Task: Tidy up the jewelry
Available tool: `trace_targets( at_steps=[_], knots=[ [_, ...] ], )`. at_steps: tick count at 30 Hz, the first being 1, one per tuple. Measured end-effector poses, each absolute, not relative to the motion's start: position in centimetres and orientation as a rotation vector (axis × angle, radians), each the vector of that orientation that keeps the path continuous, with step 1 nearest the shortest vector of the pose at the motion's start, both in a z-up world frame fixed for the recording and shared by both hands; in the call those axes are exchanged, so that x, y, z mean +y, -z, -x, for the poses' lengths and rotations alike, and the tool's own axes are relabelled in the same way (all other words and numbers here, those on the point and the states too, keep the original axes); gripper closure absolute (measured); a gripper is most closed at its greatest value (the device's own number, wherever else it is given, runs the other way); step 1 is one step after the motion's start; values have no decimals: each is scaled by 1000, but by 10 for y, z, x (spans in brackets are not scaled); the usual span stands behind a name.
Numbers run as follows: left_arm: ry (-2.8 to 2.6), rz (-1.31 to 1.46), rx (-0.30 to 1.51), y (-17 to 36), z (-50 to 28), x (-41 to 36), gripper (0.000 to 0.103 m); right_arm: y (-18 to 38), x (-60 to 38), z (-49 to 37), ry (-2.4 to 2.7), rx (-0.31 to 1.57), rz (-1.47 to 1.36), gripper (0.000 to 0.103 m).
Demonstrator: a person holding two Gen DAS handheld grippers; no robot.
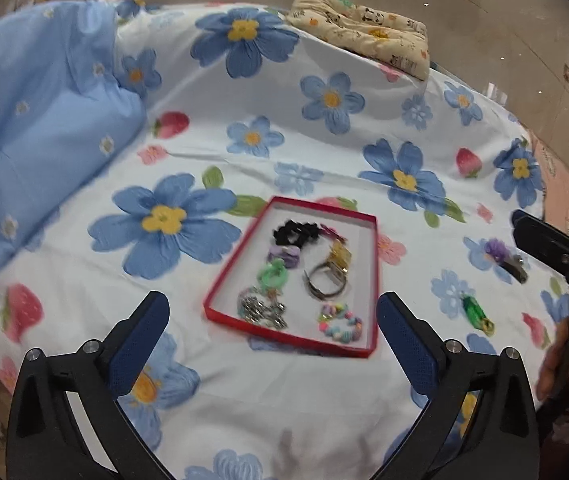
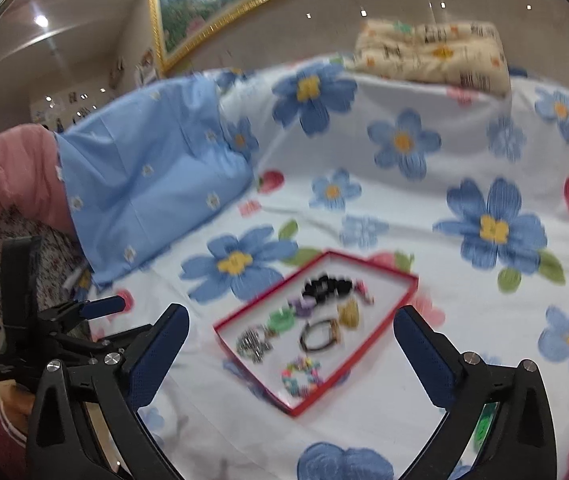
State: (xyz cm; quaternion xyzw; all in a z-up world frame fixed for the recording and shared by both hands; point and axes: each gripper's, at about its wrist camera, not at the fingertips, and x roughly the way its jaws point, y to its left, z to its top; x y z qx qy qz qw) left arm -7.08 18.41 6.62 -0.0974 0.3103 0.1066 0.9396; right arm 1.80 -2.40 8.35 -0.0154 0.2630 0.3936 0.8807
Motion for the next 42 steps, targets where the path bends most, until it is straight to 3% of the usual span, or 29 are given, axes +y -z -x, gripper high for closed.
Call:
trace_targets(
  at_steps=[3,15,42],
  knots=[
    [-283,173,635,-53,70,182,0,-76,-24,-15,-779,552,47,0],
    [-361,141,659,16,83,168,0,48,-21,-11,-671,667,58,0],
    [-382,103,673,19,84,151,0,47,-33,-6,-650,664,54,0]
  ],
)
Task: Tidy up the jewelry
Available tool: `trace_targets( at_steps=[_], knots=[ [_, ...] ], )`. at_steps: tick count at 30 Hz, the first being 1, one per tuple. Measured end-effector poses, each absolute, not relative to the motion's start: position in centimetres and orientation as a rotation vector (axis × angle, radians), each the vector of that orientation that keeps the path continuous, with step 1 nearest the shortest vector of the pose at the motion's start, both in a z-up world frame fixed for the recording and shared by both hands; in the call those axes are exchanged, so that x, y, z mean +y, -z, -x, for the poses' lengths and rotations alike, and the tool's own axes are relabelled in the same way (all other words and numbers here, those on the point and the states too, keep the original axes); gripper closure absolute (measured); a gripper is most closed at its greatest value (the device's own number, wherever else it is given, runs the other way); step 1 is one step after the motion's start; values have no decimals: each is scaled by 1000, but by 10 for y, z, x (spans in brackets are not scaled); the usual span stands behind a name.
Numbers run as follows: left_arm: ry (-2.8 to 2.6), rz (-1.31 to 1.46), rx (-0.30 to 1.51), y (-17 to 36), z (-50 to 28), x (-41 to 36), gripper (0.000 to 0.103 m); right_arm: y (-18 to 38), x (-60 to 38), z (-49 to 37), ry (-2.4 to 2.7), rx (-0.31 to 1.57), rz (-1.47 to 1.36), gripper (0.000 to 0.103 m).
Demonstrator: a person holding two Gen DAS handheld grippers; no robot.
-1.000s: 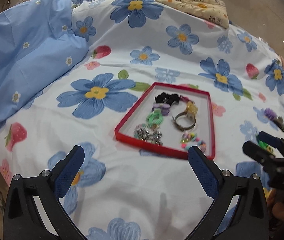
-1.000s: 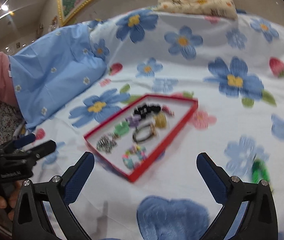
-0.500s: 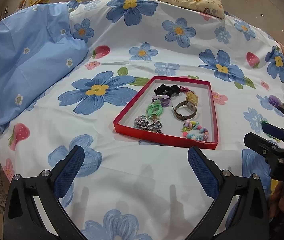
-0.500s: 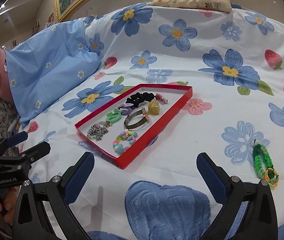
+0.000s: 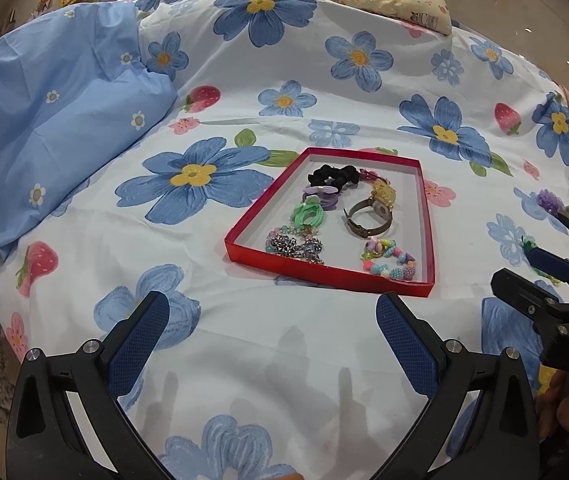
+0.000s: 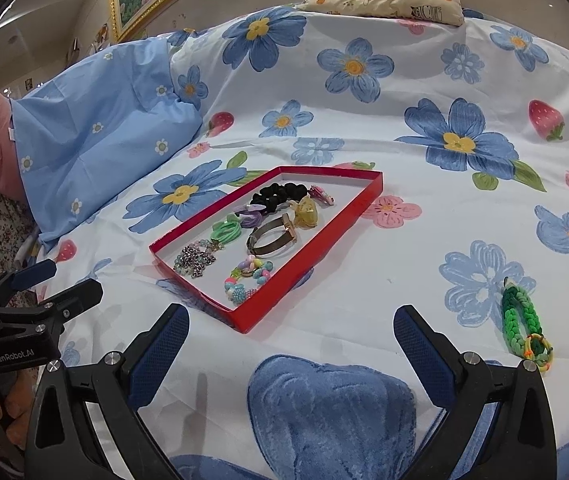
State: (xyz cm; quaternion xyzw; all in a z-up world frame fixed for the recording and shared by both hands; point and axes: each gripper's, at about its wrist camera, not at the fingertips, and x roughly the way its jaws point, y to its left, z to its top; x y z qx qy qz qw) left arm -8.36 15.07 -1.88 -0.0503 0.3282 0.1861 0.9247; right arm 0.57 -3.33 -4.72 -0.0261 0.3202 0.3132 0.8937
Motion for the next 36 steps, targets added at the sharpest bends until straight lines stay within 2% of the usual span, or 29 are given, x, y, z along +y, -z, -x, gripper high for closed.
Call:
trace_targets(
  at_steps=[36],
  knots=[
    [-390,97,672,18,84,151,0,40,-31,0,-655,637,68,0]
  ],
)
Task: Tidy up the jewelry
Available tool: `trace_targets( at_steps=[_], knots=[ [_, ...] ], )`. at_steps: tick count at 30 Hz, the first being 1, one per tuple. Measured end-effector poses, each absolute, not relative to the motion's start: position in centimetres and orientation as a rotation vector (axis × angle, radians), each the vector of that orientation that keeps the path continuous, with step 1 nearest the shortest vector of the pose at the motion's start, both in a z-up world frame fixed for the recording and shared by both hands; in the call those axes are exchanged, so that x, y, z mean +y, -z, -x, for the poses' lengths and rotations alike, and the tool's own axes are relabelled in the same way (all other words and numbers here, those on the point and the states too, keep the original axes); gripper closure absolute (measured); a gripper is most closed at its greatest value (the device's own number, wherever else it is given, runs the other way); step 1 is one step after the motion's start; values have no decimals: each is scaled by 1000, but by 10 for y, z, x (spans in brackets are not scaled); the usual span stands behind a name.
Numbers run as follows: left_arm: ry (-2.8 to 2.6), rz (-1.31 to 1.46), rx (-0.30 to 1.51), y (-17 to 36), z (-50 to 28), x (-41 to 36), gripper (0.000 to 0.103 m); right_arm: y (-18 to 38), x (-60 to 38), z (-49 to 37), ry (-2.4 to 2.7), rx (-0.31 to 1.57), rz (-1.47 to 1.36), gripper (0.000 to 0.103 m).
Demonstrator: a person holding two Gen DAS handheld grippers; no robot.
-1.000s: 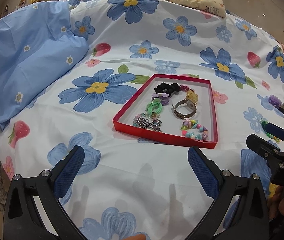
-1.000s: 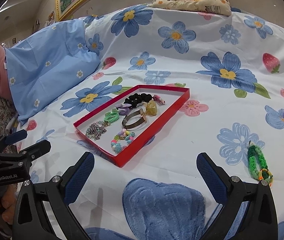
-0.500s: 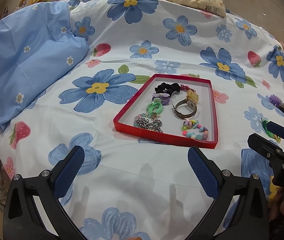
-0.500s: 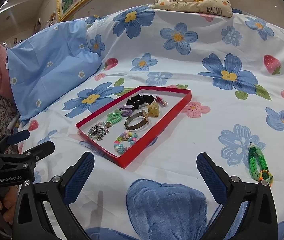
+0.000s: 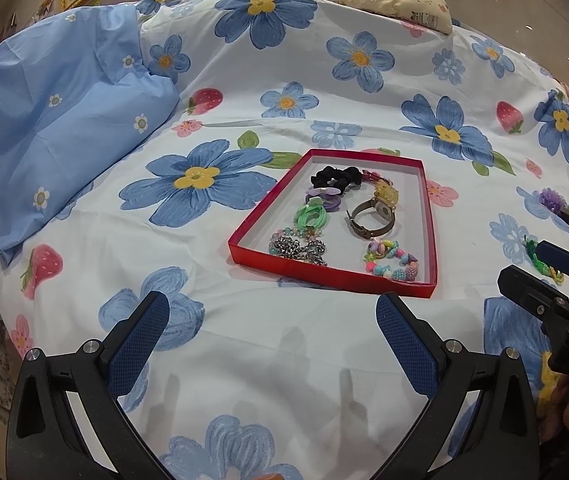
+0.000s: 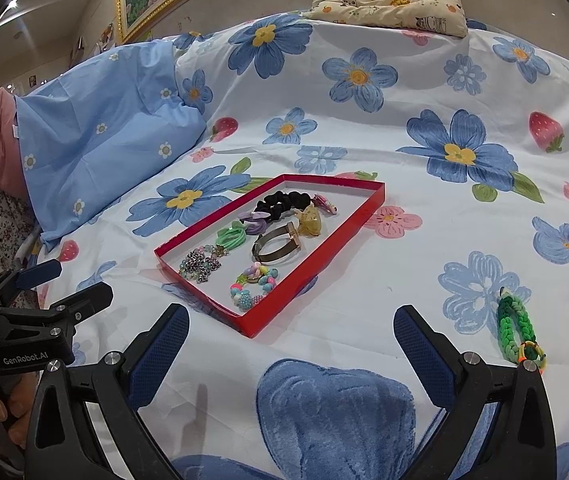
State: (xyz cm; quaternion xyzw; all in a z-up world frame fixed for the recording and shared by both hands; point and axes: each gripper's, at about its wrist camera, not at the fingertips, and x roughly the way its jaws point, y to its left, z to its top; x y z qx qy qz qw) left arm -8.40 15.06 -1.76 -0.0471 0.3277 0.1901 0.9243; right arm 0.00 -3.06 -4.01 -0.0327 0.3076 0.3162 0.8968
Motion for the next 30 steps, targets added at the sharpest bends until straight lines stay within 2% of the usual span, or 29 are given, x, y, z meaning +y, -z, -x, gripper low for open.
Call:
trace_targets(
  at_steps=[30],
  knots=[
    [-386,85,671,17,84,154,0,36,-30,2,-658,630,70,0]
  ],
)
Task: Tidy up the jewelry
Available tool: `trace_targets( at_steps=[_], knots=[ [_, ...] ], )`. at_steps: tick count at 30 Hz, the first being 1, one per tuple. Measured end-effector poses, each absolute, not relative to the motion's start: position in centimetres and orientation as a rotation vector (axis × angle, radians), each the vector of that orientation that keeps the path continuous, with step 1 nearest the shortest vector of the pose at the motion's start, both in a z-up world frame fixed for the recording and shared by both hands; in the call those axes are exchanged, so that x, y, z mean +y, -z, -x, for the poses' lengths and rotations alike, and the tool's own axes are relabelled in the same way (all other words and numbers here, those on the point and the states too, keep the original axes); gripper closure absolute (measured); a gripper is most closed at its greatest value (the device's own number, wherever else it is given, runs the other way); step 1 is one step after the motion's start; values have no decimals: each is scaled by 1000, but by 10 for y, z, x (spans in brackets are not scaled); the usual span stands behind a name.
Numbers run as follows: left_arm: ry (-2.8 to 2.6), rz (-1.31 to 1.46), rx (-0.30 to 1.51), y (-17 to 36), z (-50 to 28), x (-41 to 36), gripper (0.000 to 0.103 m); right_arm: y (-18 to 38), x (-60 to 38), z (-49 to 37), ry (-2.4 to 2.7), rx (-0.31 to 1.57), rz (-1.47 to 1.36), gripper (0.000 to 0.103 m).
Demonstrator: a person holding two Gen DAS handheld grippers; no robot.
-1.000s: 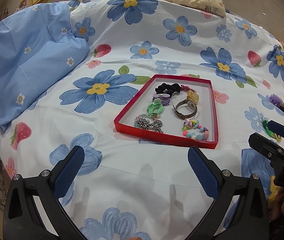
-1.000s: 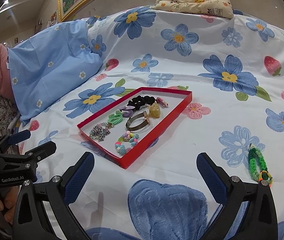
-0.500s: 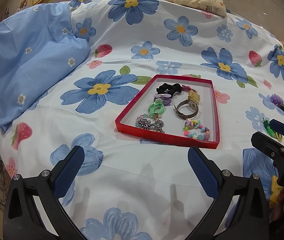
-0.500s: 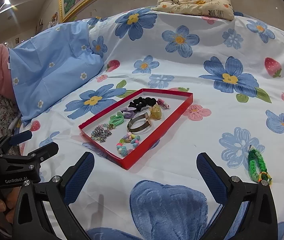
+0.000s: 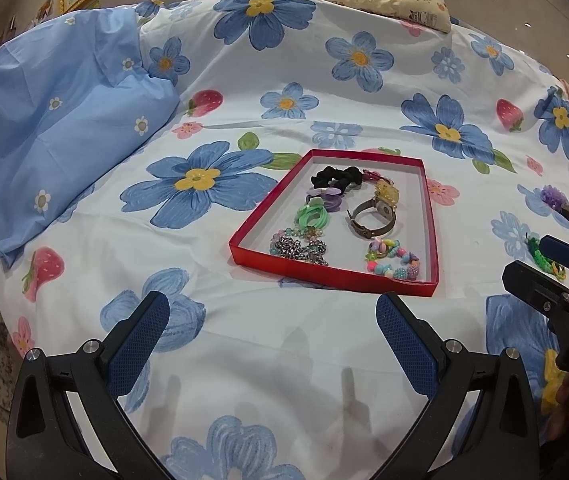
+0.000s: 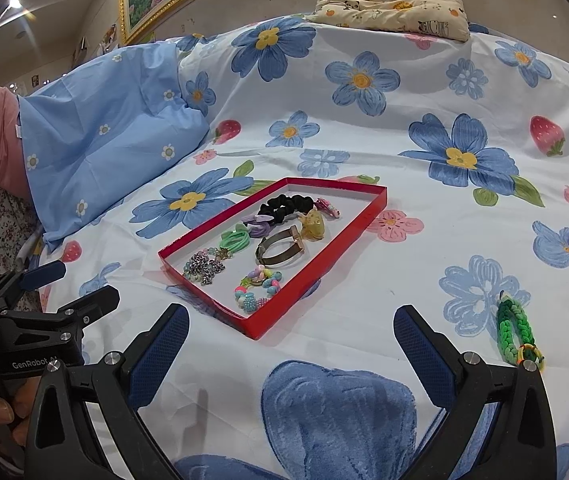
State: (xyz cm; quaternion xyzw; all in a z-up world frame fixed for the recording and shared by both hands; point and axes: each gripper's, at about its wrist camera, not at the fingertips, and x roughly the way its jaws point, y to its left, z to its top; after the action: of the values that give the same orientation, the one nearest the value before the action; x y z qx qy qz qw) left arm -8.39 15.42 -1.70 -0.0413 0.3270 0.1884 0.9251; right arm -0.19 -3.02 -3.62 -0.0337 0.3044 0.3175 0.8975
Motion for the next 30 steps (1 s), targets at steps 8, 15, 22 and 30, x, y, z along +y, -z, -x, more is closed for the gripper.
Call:
trace_targets(
  at_steps=[8,15,22,30],
  knots=[
    [-386,85,670,17,84,155,0,35,-30,2,-659,630,70,0],
    [-387,85,670,17,84,154,0,35,-30,2,-656,631,73,0],
    [-386,83,671,17,83,153,0,35,-31,2,-657,631,73,0],
    [-384,84,671,17,83,153,0,35,-31,2,-657,631,73,0]
  ],
)
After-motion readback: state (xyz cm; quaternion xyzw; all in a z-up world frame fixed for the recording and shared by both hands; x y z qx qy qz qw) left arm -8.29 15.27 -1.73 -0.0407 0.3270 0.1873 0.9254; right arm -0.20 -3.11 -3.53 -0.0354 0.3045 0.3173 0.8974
